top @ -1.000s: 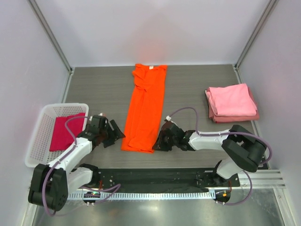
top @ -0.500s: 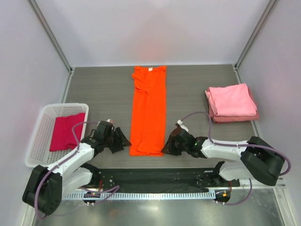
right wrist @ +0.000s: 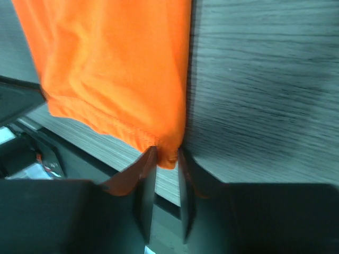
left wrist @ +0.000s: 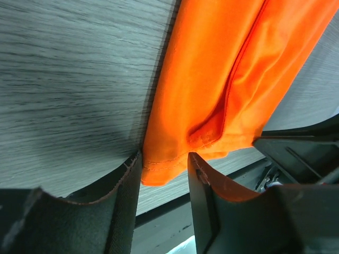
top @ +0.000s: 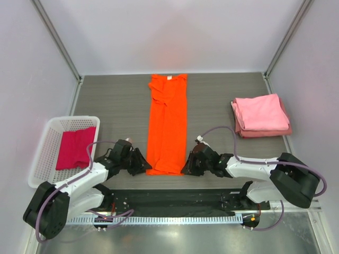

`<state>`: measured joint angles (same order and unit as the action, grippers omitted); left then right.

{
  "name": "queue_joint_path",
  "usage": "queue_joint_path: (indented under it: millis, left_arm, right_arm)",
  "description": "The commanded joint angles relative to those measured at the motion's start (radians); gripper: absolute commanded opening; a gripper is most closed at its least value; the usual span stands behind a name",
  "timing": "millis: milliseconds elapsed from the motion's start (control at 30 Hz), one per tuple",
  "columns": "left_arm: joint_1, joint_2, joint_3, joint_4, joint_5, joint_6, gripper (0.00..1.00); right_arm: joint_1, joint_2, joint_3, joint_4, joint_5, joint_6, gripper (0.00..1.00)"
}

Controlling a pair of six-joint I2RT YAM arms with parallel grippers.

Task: Fold and stack the t-shirts
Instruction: Fold the tshirt

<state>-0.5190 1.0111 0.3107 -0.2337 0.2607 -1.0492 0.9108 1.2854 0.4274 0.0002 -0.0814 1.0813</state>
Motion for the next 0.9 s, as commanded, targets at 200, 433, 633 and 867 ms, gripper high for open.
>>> queue_joint_path:
  millis: [200,433,633,867]
  left_arm:
    - [-0.01,0.046,-0.067,-0.003,0.029,-0.009,0.36]
    - [-0.01,0.018,-0.104,-0.039,-0.017,0.0,0.28]
    - [-0.01,0.001,-0.09,0.002,0.005,-0.005,0.01]
    - [-0.01,-0.068,-0.021,-0.047,0.124,-0.029,0.0]
  right_arm:
    - [0.01,0.002,-0.033,-0.006,-0.017,-0.014,0.01]
    - [0.01,-0.052,-0.061,-0.026,-0.006,-0.012,0.01]
    - [0.01,-0.098,-0.072,-0.049,0.0,-0.011,0.01]
    - [0.01,-0.205,-0.015,-0.158,0.029,-0.032,0.01]
